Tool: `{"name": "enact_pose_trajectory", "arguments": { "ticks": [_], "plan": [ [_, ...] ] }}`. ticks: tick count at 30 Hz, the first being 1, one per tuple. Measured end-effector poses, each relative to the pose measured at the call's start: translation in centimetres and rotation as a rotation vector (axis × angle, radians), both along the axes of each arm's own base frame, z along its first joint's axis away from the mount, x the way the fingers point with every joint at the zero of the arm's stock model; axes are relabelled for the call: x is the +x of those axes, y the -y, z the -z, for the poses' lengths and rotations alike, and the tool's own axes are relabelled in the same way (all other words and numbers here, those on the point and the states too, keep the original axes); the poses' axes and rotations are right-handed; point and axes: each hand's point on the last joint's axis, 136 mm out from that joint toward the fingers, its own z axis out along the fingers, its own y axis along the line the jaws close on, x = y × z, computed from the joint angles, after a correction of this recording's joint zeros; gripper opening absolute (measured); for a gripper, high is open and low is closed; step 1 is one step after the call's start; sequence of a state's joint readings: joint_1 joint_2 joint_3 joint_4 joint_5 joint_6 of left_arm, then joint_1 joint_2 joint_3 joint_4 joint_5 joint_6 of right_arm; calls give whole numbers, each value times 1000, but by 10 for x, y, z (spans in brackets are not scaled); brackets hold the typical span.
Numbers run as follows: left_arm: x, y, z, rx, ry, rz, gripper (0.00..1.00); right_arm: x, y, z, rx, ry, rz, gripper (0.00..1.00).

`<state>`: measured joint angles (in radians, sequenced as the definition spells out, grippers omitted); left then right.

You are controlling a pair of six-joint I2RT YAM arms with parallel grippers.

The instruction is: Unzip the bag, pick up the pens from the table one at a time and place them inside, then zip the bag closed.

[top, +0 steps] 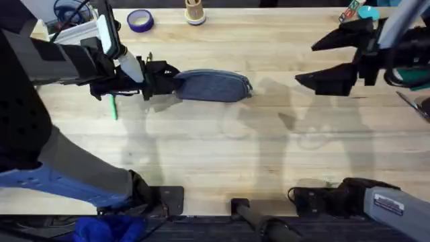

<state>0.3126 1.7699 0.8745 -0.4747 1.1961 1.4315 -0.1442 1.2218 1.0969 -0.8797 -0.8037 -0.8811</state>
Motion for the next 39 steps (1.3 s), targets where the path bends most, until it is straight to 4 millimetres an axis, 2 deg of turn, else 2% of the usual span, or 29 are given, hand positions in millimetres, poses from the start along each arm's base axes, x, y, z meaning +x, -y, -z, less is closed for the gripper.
{"name": "enact_pose_trajectory", "arguments": {
  "ticks": [8, 17, 28, 39],
  "plan": [
    [0, 0, 0, 0, 0, 0, 43, -14, -13, 12, 76, 57, -232, 995],
    [0, 0, 0, 0, 0, 0, 43, -8, -17, 39, 107, 117, -387, 995],
    [0, 0, 1, 3, -1, -1, 43, 0, -18, 73, 139, 115, -466, 997],
    [0, 0, 1, 3, -1, -1, 43, 0, -18, 74, 143, 125, -476, 997]
  ]
}}
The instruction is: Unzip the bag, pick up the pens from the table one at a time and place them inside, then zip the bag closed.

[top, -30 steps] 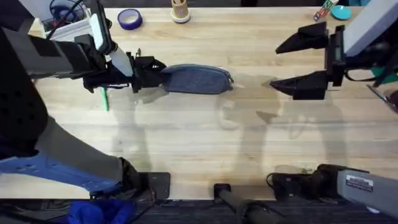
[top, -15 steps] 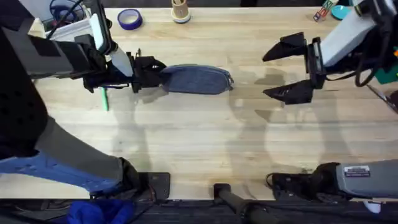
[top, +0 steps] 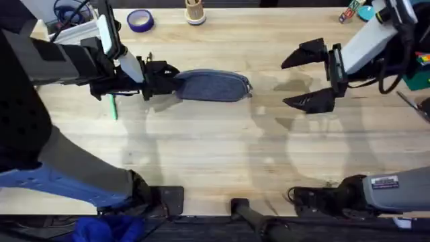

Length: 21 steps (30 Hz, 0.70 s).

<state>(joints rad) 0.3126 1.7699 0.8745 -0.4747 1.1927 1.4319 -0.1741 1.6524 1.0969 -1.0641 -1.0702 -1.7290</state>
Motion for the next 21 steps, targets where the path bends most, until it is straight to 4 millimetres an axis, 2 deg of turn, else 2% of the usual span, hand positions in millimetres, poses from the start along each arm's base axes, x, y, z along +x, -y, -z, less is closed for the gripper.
{"name": "enact_pose_trajectory", "arguments": {
  "ticks": [7, 14, 21],
  "plan": [
    [0, 0, 0, 0, 0, 0, 43, 1, 0, 0, 1, -11, 10, 996],
    [0, 0, 0, 0, 0, 0, 43, 6, 0, -1, 23, -119, 81, 997],
    [0, 0, 0, 0, 0, 0, 43, 6, -13, -2, 37, -178, 82, 997]
  ]
}}
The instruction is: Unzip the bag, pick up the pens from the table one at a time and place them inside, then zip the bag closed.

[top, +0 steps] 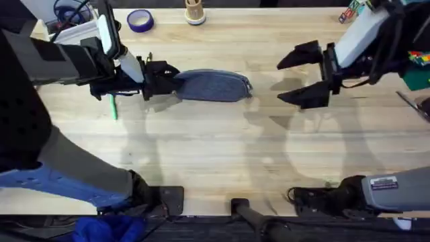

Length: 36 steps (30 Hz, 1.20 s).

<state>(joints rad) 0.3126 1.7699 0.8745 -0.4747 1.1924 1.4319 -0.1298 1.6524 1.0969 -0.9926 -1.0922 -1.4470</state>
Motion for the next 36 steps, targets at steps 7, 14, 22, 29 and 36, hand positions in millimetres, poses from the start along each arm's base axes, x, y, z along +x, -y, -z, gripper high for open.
{"name": "enact_pose_trajectory", "arguments": {
  "ticks": [7, 14, 22, 29, 36],
  "plan": [
    [0, 0, 0, 0, 0, 0, 43, 10, -12, 1, -6, -25, 15, 997],
    [0, 0, 0, 0, -1, 0, 43, 15, -21, 12, -71, -128, 64, 998],
    [0, 0, 0, -1, -1, 0, 42, 20, -38, 25, -164, -188, 100, 997],
    [0, 0, 0, -1, -1, 0, 42, 26, -49, 34, -234, -196, 133, 997],
    [0, 0, 0, -1, -1, 0, 42, 43, -61, 33, -251, -146, 180, 997]
  ]
}}
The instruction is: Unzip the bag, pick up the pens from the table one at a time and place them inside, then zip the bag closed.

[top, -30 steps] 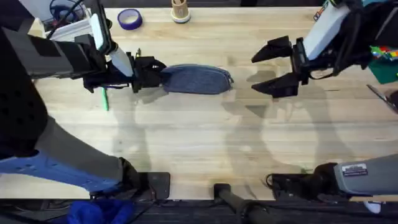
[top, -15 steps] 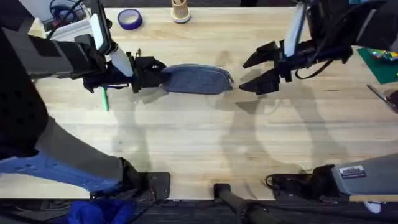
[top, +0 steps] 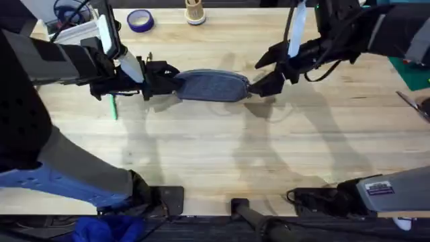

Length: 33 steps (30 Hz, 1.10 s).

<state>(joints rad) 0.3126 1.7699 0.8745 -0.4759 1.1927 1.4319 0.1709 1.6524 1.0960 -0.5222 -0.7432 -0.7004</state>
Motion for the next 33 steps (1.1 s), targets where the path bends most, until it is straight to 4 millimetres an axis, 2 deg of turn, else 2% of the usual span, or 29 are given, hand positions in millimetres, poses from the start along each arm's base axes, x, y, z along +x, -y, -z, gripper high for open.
{"name": "enact_pose_trajectory", "arguments": {
  "ticks": [12, 23, 33],
  "plan": [
    [0, 0, 0, 0, 0, 0, 42, -5, 0, 22, -2, -26, 42, 997],
    [0, 0, 0, -1, -2, 0, 43, -9, -14, 28, 9, 4, 10, 997],
    [0, 0, 0, -1, -2, 0, 42, -9, -15, 41, 4, -33, 15, 997]
  ]
}}
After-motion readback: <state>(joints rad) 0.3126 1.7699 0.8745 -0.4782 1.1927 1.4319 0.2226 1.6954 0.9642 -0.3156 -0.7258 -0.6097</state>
